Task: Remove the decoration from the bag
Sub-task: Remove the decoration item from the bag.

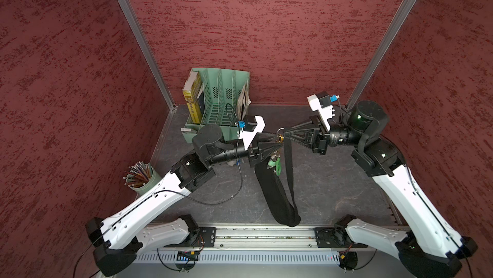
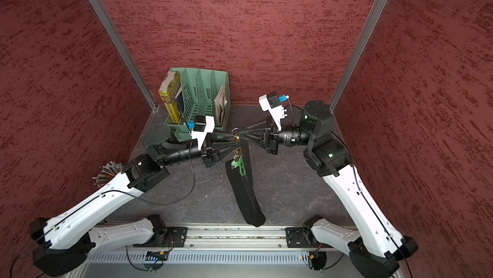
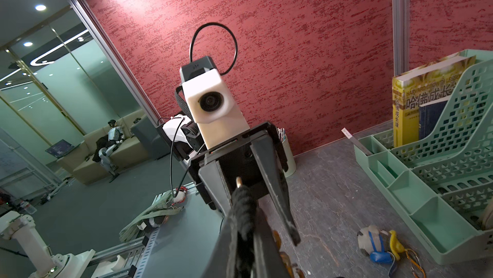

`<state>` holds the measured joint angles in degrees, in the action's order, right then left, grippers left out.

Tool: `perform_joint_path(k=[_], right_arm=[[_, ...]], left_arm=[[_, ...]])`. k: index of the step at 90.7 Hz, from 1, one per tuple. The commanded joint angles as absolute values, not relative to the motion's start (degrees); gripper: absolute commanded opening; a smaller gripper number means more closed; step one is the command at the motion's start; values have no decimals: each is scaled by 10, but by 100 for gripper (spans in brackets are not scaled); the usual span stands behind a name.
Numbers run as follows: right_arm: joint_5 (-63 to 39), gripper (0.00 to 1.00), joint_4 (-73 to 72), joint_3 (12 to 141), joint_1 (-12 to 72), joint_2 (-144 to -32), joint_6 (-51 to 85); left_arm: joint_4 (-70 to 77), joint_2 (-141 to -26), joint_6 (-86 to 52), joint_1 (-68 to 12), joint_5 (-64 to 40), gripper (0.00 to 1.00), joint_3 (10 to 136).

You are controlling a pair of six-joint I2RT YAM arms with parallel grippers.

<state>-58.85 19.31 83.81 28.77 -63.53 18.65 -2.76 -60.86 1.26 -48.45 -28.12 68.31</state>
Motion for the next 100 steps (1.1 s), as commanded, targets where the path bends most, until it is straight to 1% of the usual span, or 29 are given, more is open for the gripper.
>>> perform_joint_path(k=[1, 11, 39, 46, 66, 76, 89, 100], right_arm=[[-584, 0, 163, 862, 286, -622, 189], [-584, 0, 165, 862, 287, -622, 188], [-576, 0, 179, 862, 286, -622, 177], [-571, 0, 183, 862, 286, -622, 173], [-548, 0, 226, 875, 286, -630, 149], [-542, 0, 245, 881, 286, -637, 138], [-534, 0, 264, 886, 286, -640, 124], [-535, 0, 272, 888, 286, -646, 121]], left_arm=[[-9, -608, 22, -488, -273, 27, 680], [-15, -606, 24, -490, -270, 19, 682], [-32, -594, 35, -491, -260, 6, 686], [-40, -592, 39, -491, -256, 0, 690], [-87, -592, 41, -490, -280, 0, 723], [-134, -598, 49, -487, -312, 0, 755], [-183, -610, 48, -474, -386, 0, 793], [-209, -623, 46, -464, -418, 0, 818]])
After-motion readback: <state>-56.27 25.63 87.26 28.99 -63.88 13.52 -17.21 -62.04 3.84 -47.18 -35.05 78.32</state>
